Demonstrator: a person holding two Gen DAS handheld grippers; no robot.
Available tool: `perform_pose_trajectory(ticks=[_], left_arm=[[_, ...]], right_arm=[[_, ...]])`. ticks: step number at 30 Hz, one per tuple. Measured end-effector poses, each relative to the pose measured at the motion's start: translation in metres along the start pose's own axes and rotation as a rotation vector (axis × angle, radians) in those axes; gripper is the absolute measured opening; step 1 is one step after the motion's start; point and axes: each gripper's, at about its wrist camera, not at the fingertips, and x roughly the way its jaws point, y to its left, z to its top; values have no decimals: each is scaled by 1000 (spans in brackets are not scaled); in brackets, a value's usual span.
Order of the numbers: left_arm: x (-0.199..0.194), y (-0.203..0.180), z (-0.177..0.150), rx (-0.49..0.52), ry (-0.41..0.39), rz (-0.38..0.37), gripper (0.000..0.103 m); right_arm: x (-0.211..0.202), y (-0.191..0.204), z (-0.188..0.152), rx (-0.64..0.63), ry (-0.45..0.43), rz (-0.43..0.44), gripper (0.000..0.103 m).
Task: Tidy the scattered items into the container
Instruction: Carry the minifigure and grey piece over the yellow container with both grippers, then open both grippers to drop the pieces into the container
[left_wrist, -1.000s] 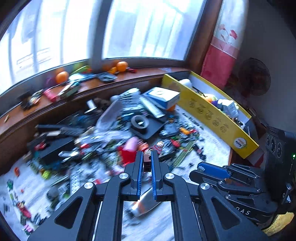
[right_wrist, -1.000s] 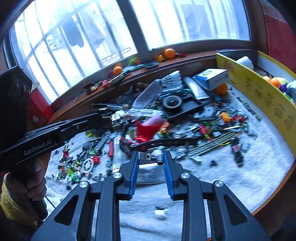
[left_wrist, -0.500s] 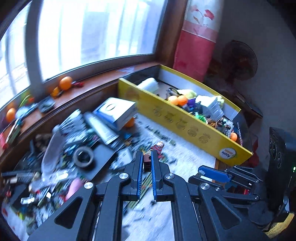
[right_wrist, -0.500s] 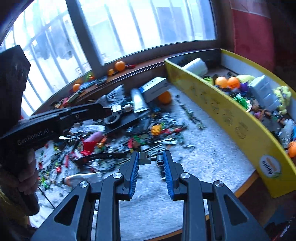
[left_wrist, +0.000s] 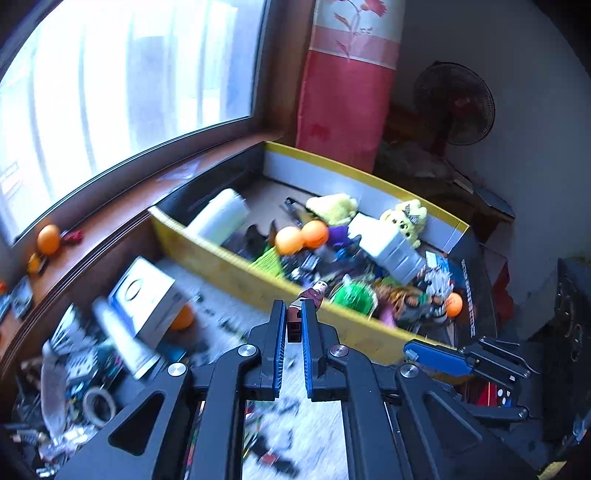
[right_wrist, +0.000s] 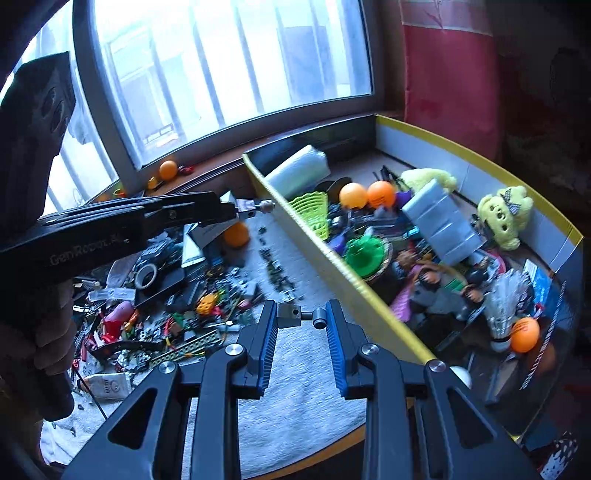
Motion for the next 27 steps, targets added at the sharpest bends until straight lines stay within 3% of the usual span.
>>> perform_pose_trajectory(ticks=[12,16,21,24,27], left_arm=[[65,-44,40,72,54,-4,9],[77,-54,44,83,60,35,9],[83,-64,45,96,77,62,21],[82,-66,44,92,79,65,22],[80,-66,42,93,89,72,23]], right_arm=[[-4,-74,15,116,-27,-59,26],[-3,-95,12,159,-21,-86,26],[-3,-111,10,202,-16,-107,26],[-3,-116,10,219,-23,-125,26],[-4,-118,10,229,-27,-122,36]])
